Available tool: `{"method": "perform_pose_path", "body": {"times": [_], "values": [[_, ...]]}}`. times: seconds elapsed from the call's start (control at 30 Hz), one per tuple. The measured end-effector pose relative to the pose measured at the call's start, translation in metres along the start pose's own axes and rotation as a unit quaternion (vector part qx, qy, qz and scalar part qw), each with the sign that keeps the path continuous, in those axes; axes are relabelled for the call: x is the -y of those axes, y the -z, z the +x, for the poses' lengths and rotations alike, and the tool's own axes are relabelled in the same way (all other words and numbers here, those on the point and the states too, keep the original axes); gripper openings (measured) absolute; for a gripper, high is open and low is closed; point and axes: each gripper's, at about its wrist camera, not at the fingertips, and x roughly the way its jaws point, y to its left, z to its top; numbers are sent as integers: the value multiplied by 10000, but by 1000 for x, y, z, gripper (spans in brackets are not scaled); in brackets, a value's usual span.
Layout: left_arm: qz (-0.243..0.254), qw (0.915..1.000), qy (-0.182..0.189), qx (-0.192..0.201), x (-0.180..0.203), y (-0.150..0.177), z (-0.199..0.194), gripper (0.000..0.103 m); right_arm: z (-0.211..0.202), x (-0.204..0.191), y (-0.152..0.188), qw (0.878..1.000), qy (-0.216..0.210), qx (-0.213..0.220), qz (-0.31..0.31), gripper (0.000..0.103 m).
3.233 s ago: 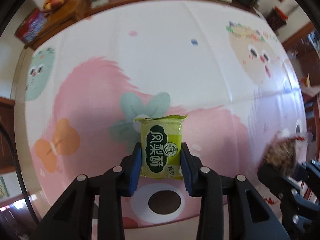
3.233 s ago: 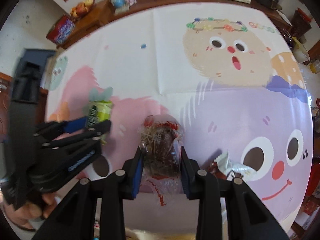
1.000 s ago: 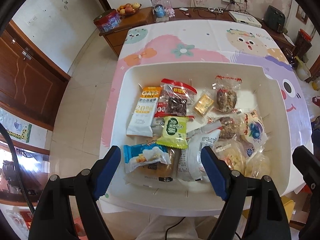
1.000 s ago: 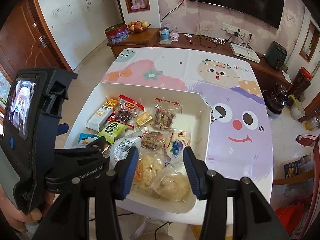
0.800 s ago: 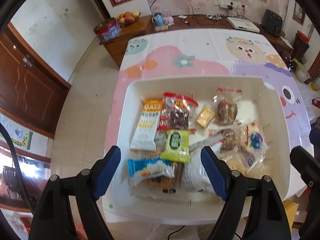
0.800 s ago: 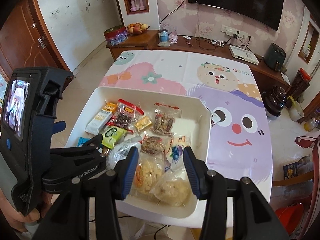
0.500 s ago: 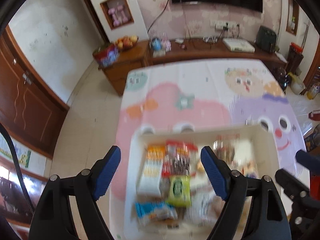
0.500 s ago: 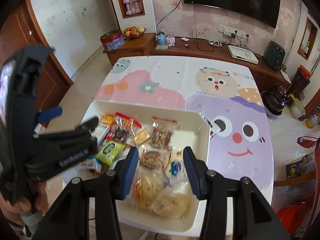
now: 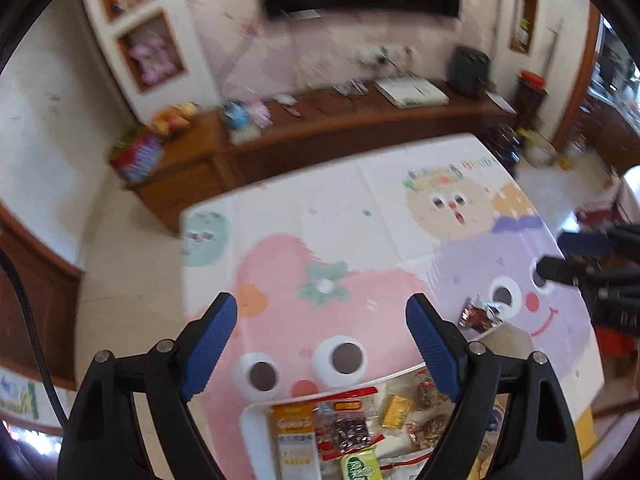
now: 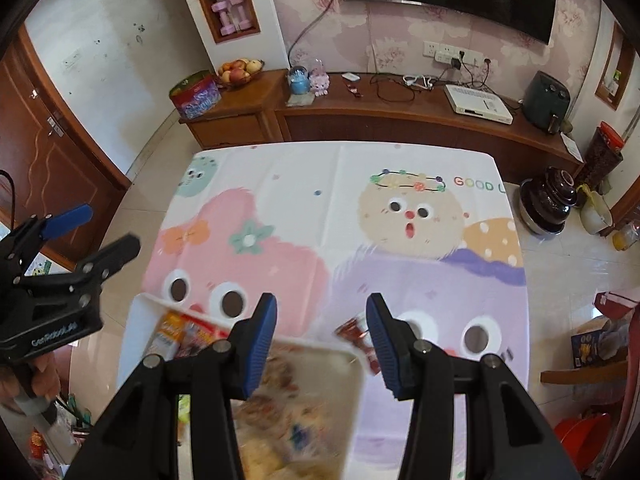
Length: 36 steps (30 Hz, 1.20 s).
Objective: Organize snacks
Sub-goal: 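Move the right gripper toward the brown-and-white chocolate snack on the tablecloth, then grasp the brown-and-white chocolate snack with the right gripper and lift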
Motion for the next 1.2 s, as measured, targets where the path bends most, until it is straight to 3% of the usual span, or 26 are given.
{"method": "perform_pose_path", "body": {"times": [0.2,0.5,0.63,0.9,1.03,1.2], "values": [[114,9975,257,-654,-2,-9,71,86,53,37,-6,9972,36,-630,-408,47],[300,9898,550,-1280,14,1,134,86,129,77,26,9816,-484,-1443,-1154,47],[310,9870,661,-1435,22,3,146,86,144,82,44,9702,-631,-1488,-1807,47],[345,9832,785,-1611,33,6,157,86,146,70,55,9440,-1379,-1413,-2642,47],[376,9821,838,-1647,37,8,159,86,153,56,63,9264,-1345,-1497,-3182,47],[407,9810,888,-1679,41,9,161,86,157,42,70,9148,-1255,-1310,-3608,45]]}}
